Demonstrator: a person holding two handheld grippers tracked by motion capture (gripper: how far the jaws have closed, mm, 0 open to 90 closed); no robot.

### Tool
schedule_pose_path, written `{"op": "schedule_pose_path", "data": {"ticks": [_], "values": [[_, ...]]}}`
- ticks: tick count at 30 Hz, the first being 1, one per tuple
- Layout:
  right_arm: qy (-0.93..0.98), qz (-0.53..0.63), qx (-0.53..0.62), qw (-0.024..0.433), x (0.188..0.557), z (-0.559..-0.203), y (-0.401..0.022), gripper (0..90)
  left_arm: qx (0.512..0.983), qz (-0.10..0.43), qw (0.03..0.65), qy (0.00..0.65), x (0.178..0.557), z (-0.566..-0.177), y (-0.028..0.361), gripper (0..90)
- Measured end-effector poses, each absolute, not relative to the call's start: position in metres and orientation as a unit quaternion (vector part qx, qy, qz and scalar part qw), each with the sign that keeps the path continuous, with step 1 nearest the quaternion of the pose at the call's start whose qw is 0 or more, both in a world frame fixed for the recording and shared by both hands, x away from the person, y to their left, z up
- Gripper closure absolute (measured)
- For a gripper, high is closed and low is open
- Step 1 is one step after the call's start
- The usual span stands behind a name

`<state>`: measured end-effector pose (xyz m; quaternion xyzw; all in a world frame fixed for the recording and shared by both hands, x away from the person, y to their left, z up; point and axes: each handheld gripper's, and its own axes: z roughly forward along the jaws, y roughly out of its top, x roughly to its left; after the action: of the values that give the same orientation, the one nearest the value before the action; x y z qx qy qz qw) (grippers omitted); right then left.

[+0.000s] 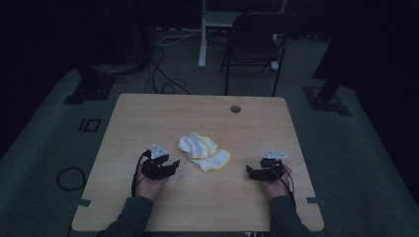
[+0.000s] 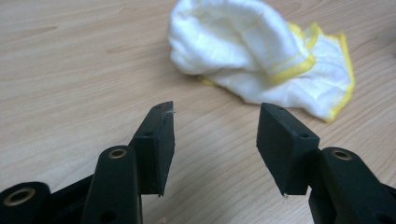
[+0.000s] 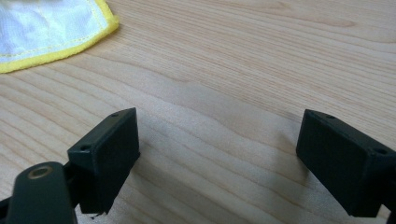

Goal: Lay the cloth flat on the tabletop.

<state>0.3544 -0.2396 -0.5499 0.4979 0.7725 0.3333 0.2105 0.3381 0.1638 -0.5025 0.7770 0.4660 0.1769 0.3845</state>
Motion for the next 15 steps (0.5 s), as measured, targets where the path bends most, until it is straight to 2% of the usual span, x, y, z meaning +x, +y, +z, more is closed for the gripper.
{"op": "schedule_pose_path", "data": {"ticks": [15], "values": [[0.772, 0.334, 0.498, 0.210, 0.354, -0.550, -0.240, 13.2, 0.790, 0.179, 0.397, 0.432, 0.346, -0.483, 0.140, 46.5]]}}
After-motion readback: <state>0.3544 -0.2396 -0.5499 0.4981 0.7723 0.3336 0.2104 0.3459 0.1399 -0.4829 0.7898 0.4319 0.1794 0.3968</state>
